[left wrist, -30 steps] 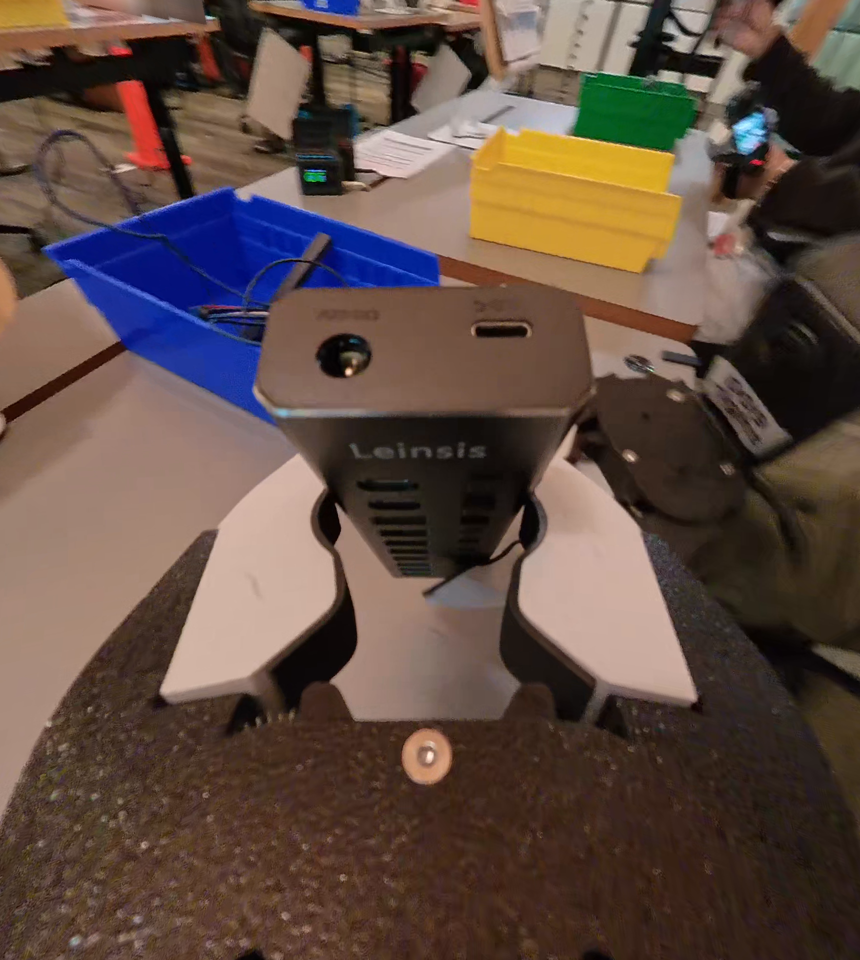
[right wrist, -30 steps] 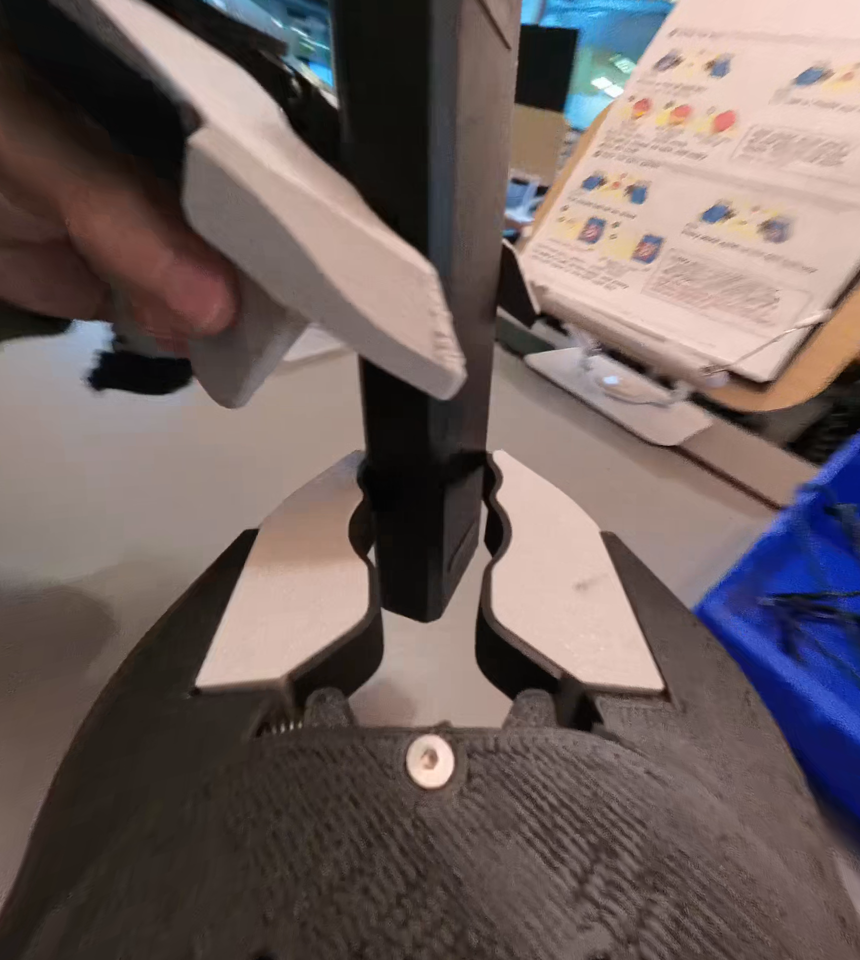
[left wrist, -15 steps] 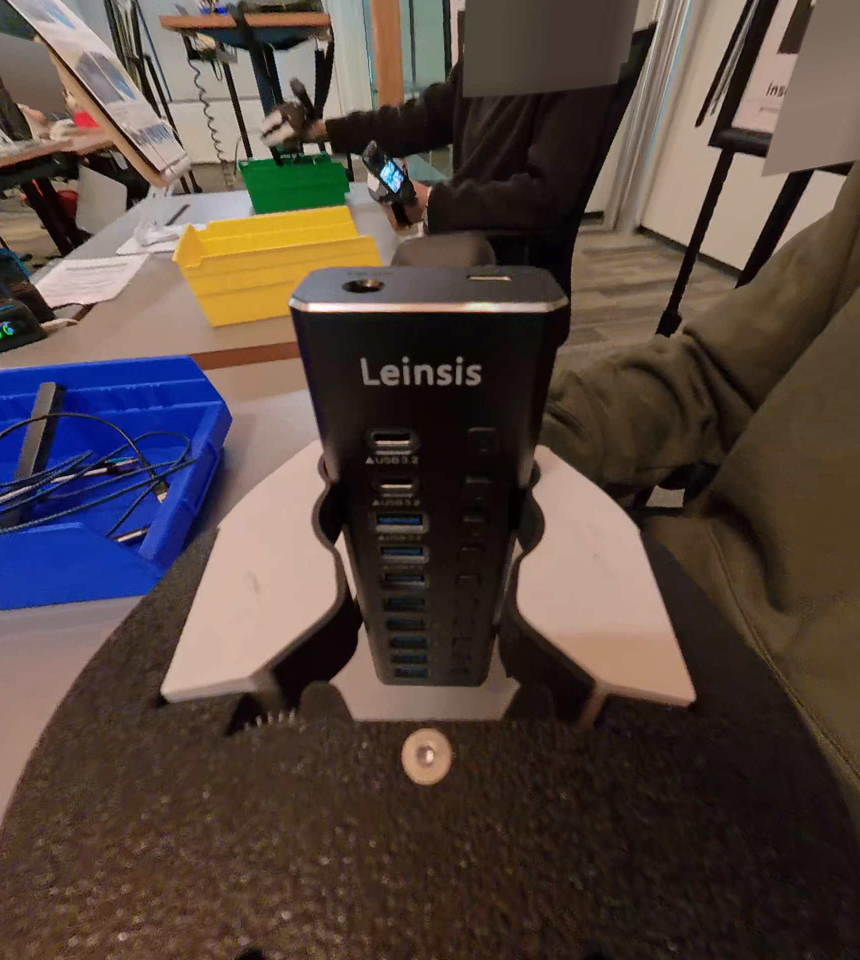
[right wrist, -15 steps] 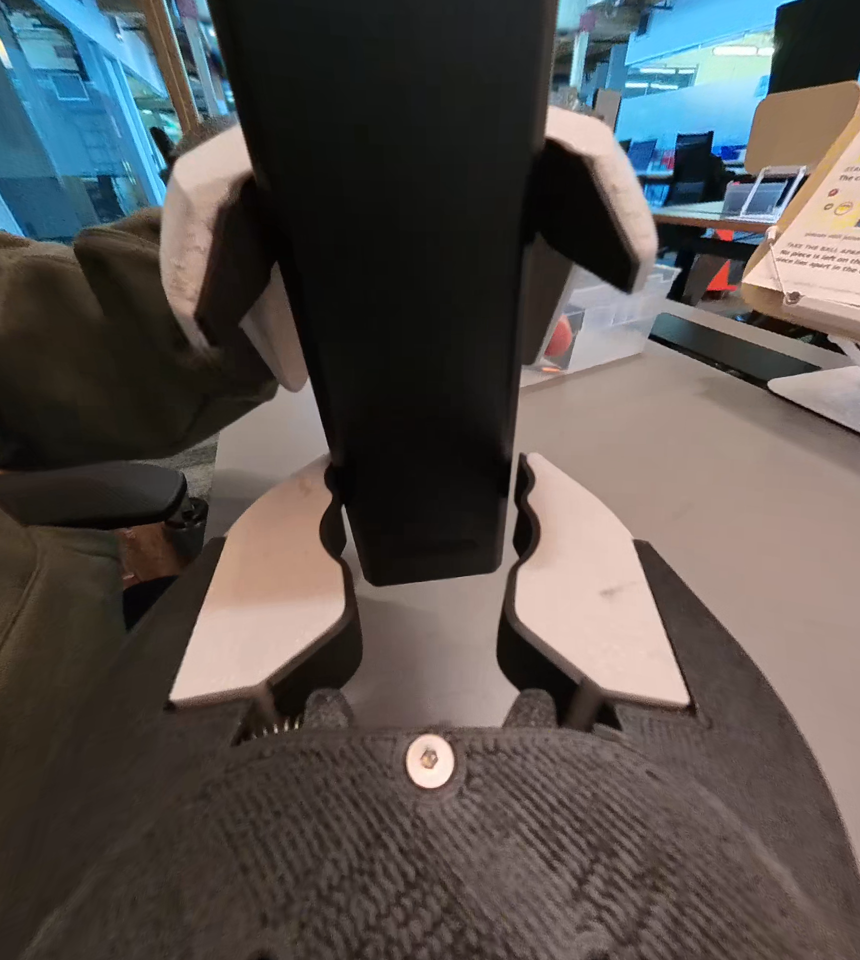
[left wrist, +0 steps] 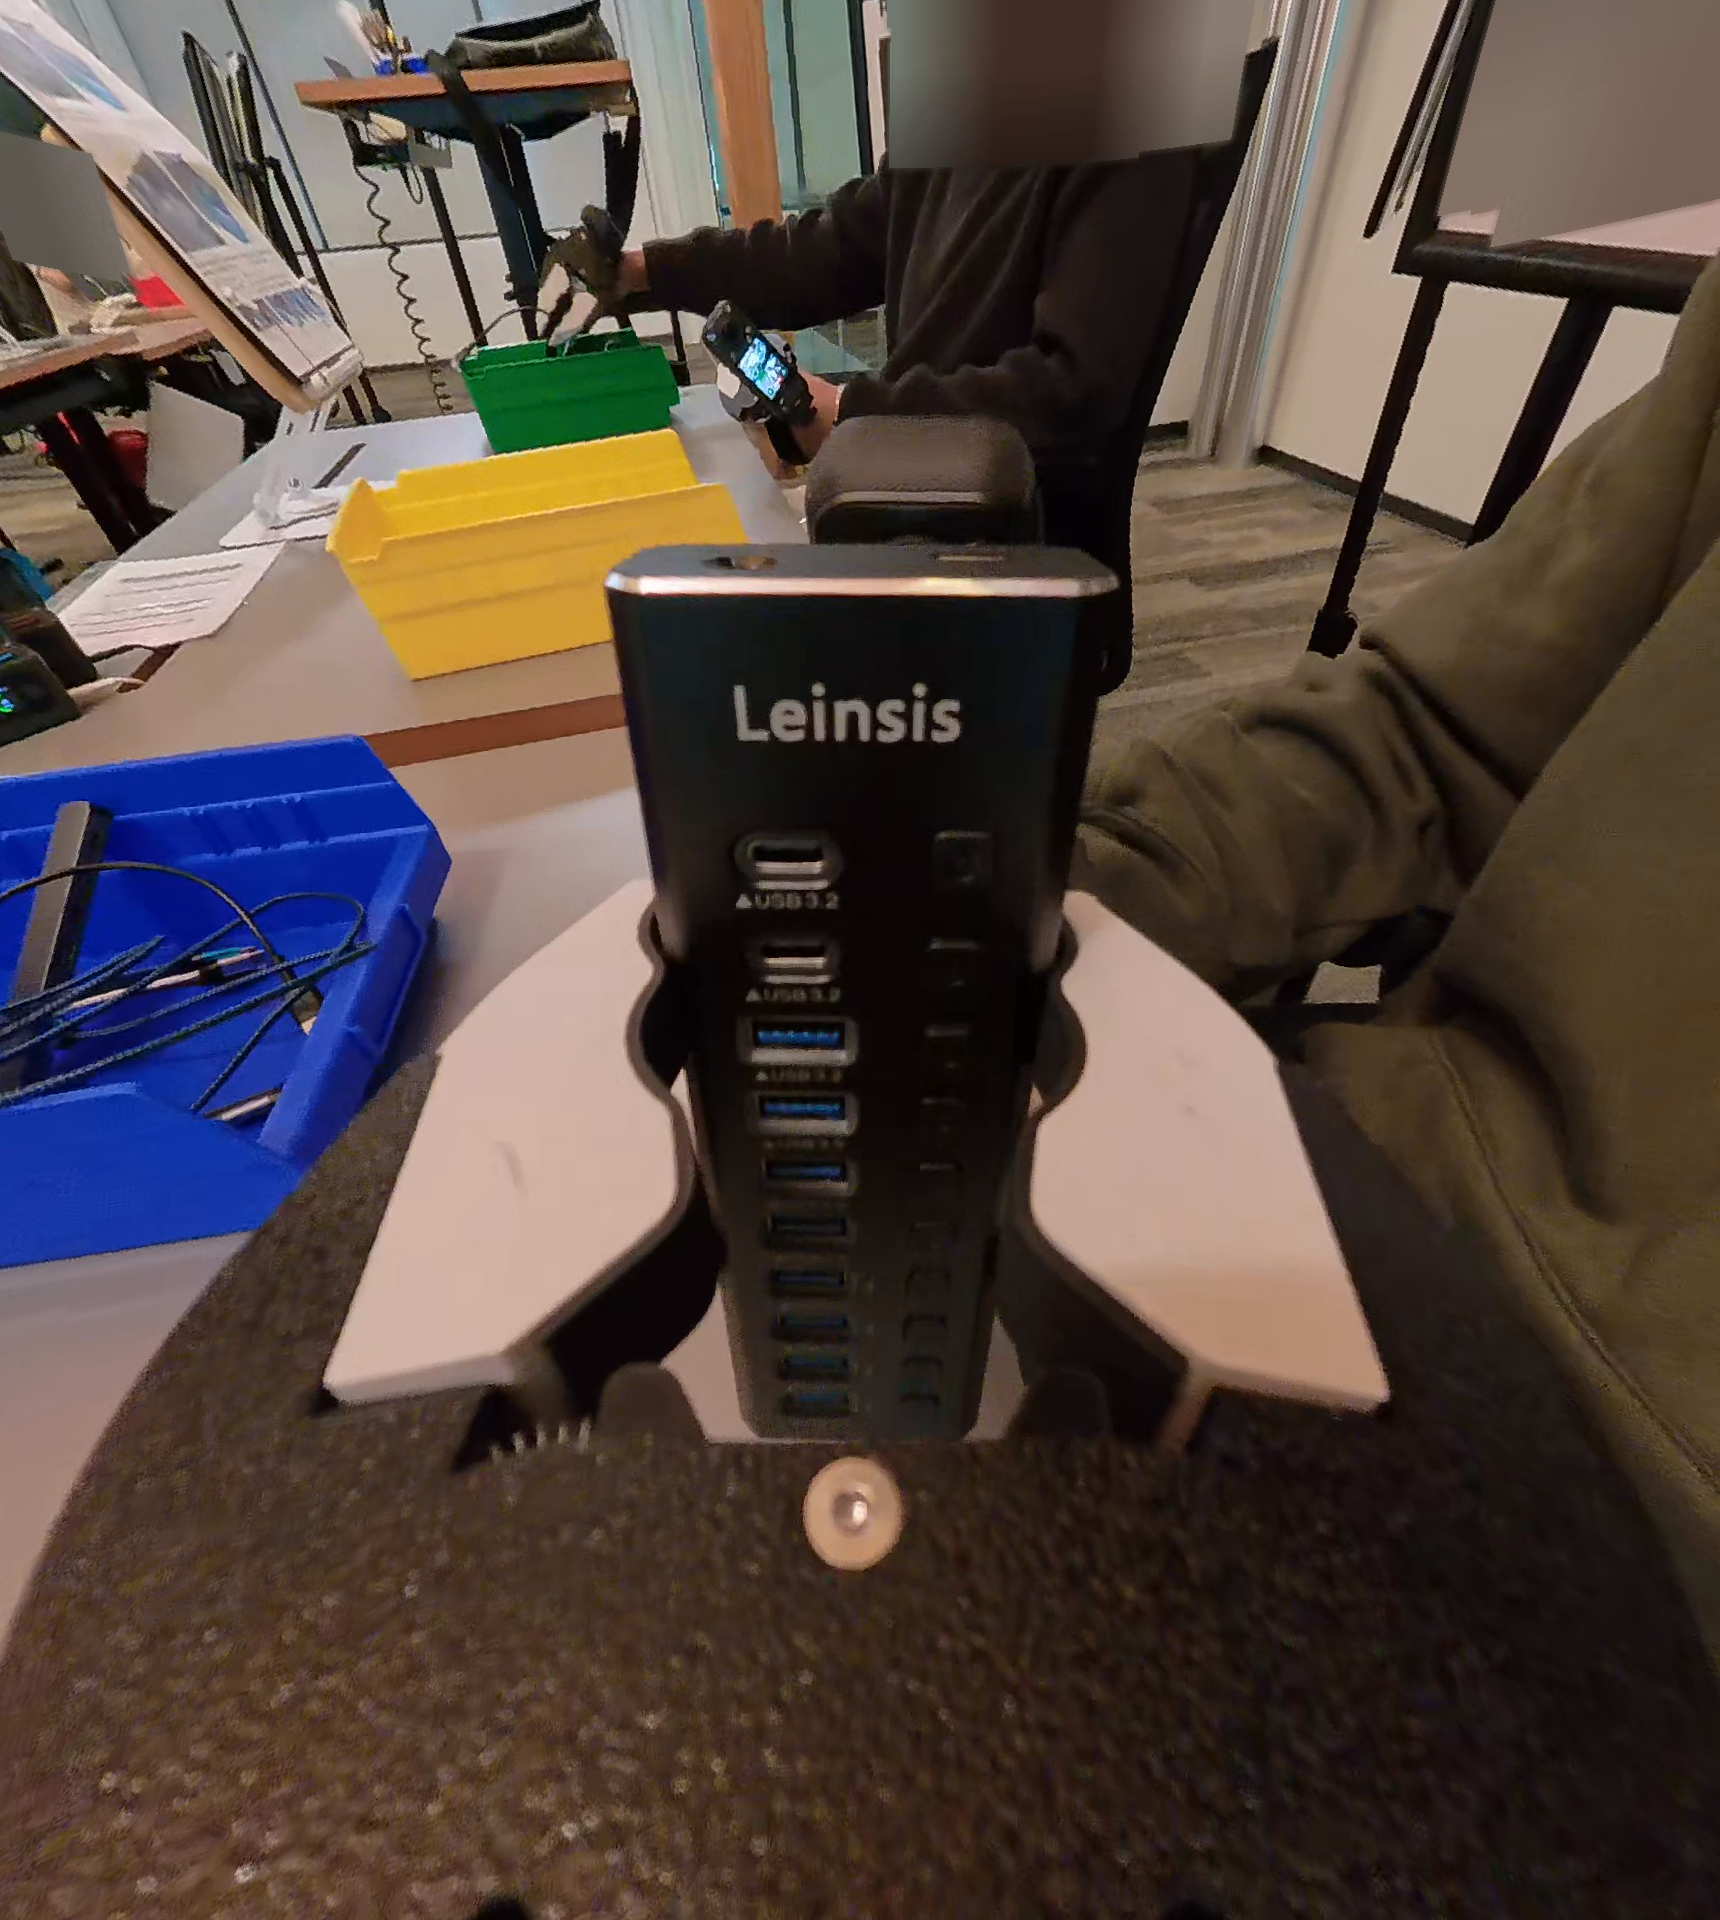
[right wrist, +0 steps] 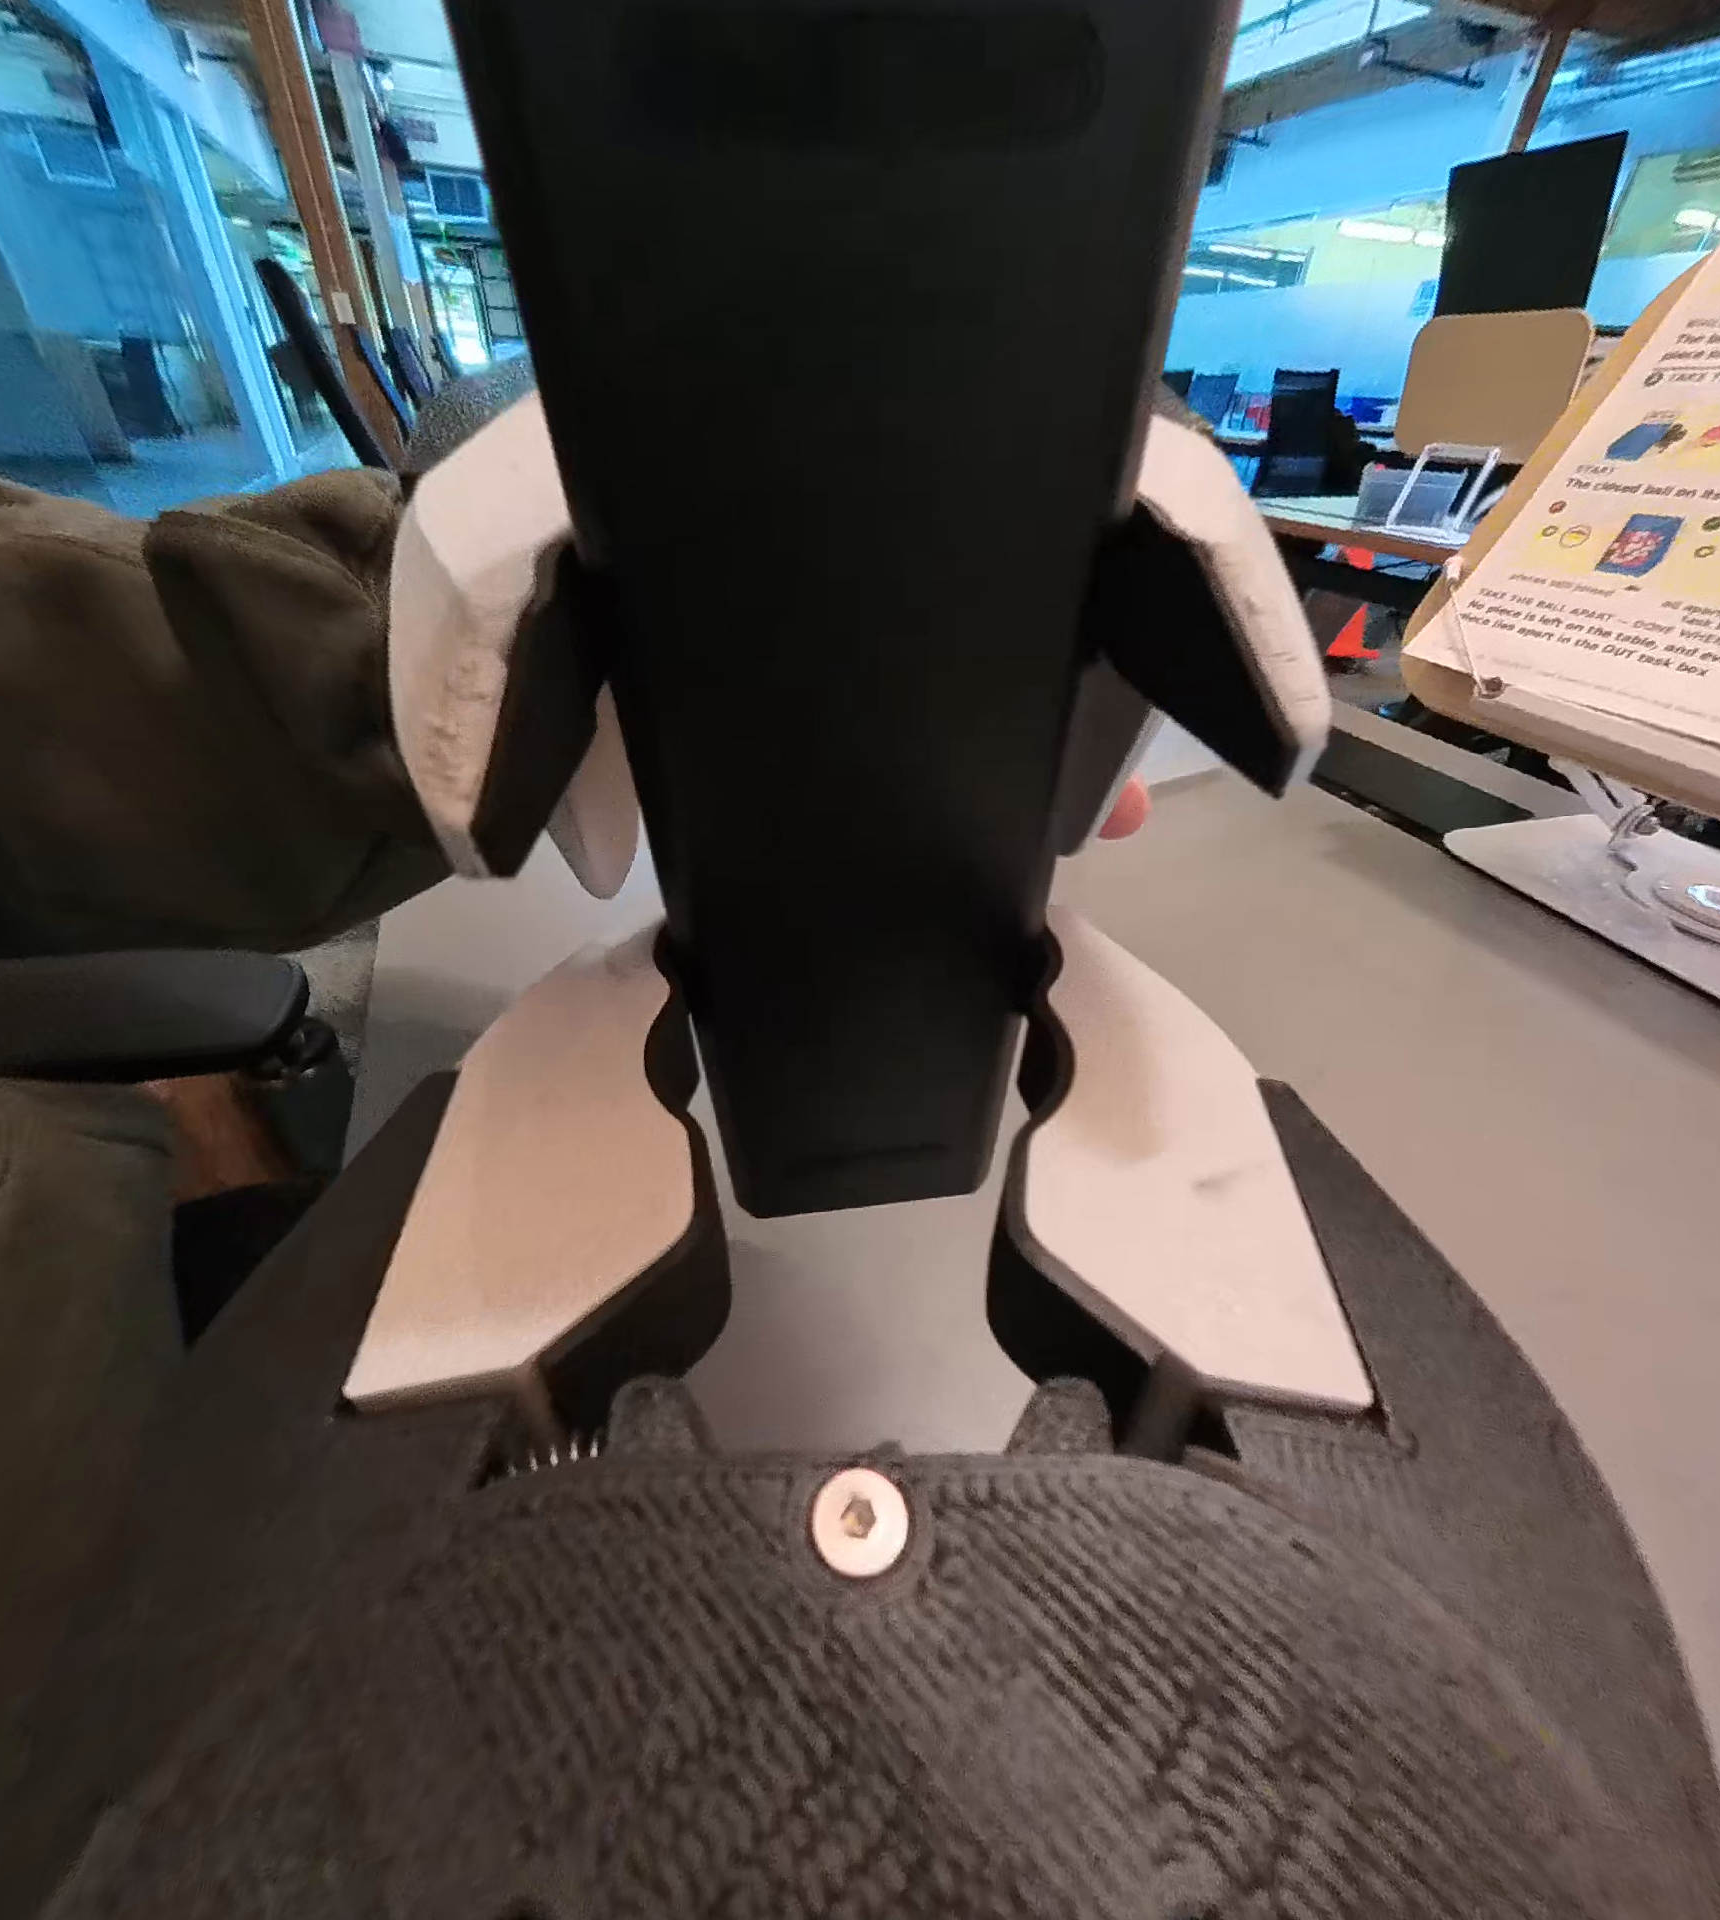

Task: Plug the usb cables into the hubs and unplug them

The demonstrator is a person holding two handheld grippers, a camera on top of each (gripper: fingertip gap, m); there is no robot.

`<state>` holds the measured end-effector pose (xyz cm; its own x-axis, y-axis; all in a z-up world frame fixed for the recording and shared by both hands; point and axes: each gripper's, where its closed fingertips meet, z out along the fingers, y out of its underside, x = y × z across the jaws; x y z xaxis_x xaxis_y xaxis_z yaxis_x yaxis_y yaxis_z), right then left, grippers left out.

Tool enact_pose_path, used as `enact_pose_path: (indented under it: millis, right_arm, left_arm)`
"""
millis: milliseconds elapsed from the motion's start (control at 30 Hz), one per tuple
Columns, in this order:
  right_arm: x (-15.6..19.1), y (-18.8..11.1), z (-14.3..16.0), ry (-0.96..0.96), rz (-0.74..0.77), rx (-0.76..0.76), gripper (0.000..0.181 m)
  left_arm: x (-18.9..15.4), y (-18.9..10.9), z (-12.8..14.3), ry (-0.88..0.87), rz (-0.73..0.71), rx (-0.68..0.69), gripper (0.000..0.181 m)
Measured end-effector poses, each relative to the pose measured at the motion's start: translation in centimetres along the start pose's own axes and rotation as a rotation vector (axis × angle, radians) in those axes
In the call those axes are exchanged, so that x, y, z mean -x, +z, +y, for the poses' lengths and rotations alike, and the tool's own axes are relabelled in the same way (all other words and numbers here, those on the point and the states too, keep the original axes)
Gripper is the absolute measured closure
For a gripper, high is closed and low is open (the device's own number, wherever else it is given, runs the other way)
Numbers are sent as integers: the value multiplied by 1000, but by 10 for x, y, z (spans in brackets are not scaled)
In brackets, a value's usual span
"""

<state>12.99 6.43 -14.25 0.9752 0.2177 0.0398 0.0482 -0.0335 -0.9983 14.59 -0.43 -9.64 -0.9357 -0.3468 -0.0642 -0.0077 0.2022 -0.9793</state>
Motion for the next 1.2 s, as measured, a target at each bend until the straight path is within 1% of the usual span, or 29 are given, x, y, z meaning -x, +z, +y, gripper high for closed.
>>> enact_pose_path:
  millis: [67, 133, 200, 233, 267, 333, 400, 433, 500, 633, 767, 833, 1033, 1133, 1200]
  right_arm:
    - [0, 0, 1, 3, -7, -2, 120]
    - [-4, 0, 5, 10, 14, 16, 120]
    - [-12, -2, 8, -19, 58, 42, 120]
    - [-13, -3, 11, -28, 62, 58, 121]
    - [-15, -4, 11, -36, 74, 60, 121]
    - [-14, -4, 11, -16, 50, 55, 121]
    - [-11, -3, 15, -3, 23, 75, 121]
    - [-8, -1, 19, -15, 12, 100, 121]
    - [-5, 1, 22, -39, 9, 118, 121]
    - [-3, 2, 21, -13, 3, 117, 121]
    - [-2, 2, 8, 29, 5, 25, 120]
    - [-2, 2, 1, 50, 6, -10, 119]
    - [-2, 0, 1, -35, 30, 11, 120]
    - [-1, 0, 1, 19, 2, -3, 120]
    - [0, 0, 2, 17, -7, 10, 120]
  left_arm:
    - [0, -1, 1, 3, -1, 10, 116]
    - [3, -4, 7, -32, -17, 66, 118]
    - [8, -8, 10, -68, -77, 126, 119]
    - [8, -10, 8, -65, -93, 133, 113]
    - [8, -12, 6, -49, -115, 139, 113]
    - [12, -16, 11, -8, -170, 199, 113]
    - [11, -15, 18, 14, -180, 242, 113]
    - [11, -13, 18, 22, -182, 237, 113]
    - [6, -9, 16, 46, -157, 218, 120]
    - [5, -10, 16, 38, -140, 176, 121]
    - [6, -13, 11, 19, -150, 126, 121]
    - [6, -13, 13, 15, -152, 140, 121]
    - [3, -11, 12, 54, -137, 144, 121]
    - [5, -11, 12, 30, -155, 157, 121]
    - [3, -10, 12, 49, -153, 144, 121]
